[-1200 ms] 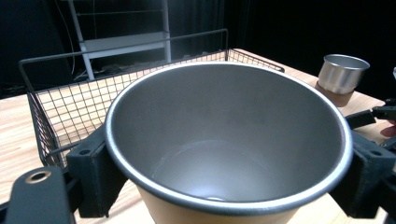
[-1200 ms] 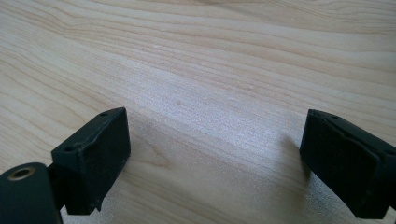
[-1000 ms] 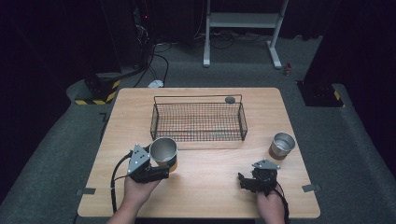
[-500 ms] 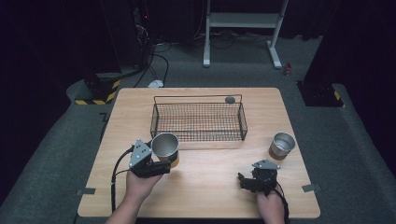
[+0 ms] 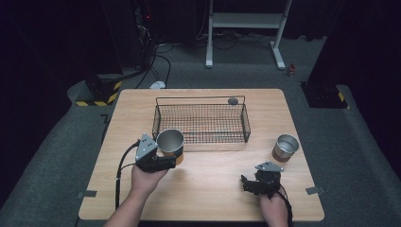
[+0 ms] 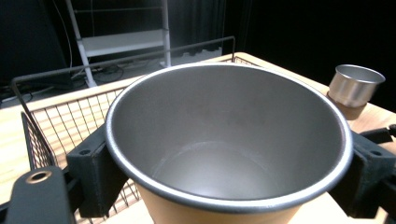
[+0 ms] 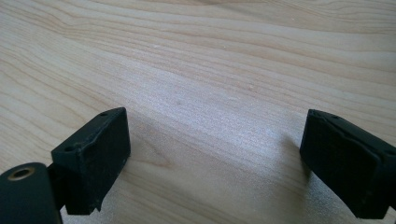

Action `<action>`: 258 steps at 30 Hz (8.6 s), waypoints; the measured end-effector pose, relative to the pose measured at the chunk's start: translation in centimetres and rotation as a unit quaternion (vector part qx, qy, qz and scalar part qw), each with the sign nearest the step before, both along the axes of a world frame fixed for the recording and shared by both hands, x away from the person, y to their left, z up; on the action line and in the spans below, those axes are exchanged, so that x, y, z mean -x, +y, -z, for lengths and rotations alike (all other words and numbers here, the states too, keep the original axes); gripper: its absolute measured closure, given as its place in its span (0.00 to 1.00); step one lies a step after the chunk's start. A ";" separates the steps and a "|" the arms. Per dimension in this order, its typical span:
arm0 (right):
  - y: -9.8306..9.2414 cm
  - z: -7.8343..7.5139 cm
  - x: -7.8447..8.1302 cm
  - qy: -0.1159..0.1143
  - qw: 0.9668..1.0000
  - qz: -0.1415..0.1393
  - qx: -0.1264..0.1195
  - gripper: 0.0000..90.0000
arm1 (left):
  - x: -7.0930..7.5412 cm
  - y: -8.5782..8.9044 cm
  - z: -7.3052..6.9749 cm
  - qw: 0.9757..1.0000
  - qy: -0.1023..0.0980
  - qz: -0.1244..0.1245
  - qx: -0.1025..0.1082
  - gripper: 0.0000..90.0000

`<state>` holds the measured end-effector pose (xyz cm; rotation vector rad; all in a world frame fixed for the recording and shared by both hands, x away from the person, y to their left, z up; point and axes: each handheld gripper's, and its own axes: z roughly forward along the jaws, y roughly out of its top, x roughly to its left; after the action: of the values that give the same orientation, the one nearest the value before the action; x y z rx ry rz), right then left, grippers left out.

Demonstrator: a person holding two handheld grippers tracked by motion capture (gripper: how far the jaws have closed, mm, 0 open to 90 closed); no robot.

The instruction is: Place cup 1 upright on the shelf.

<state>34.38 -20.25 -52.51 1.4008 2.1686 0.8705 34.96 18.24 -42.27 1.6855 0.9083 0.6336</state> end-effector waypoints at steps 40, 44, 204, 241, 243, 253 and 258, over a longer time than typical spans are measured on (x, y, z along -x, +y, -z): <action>0.0 0.0 -0.1 -0.001 1.000 -0.006 0.001 0.09 | -6.1 -1.8 -1.9 1.000 0.004 -0.019 -0.009 0.15; 0.0 0.0 -0.1 -0.001 1.000 -0.007 0.002 0.09 | -6.8 -1.6 -2.0 1.000 0.005 -0.020 -0.006 0.15; 0.1 0.0 -0.1 -0.001 1.000 -0.011 0.001 0.09 | -14.7 -4.1 3.3 0.986 0.127 -0.088 -0.063 0.01; 0.1 0.0 -0.1 -0.001 1.000 -0.011 0.001 0.09 | -10.9 -1.9 0.7 0.986 0.127 -0.090 -0.061 0.01; 0.1 0.0 -0.1 -0.001 1.000 -0.011 0.001 0.09 | -10.7 -1.8 0.7 0.986 0.129 -0.089 -0.061 0.01; 0.1 0.0 -0.1 -0.001 1.000 -0.011 0.001 0.09 | -8.9 -0.7 0.8 0.986 0.135 -0.077 -0.060 0.02; 0.1 0.0 -0.1 -0.001 1.000 -0.011 0.001 0.09 | -7.8 -0.3 1.1 0.986 0.141 -0.070 -0.054 0.04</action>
<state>34.51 -20.17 -52.52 1.3785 2.1862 0.8774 42.73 17.94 -43.34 1.8505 1.2208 0.5523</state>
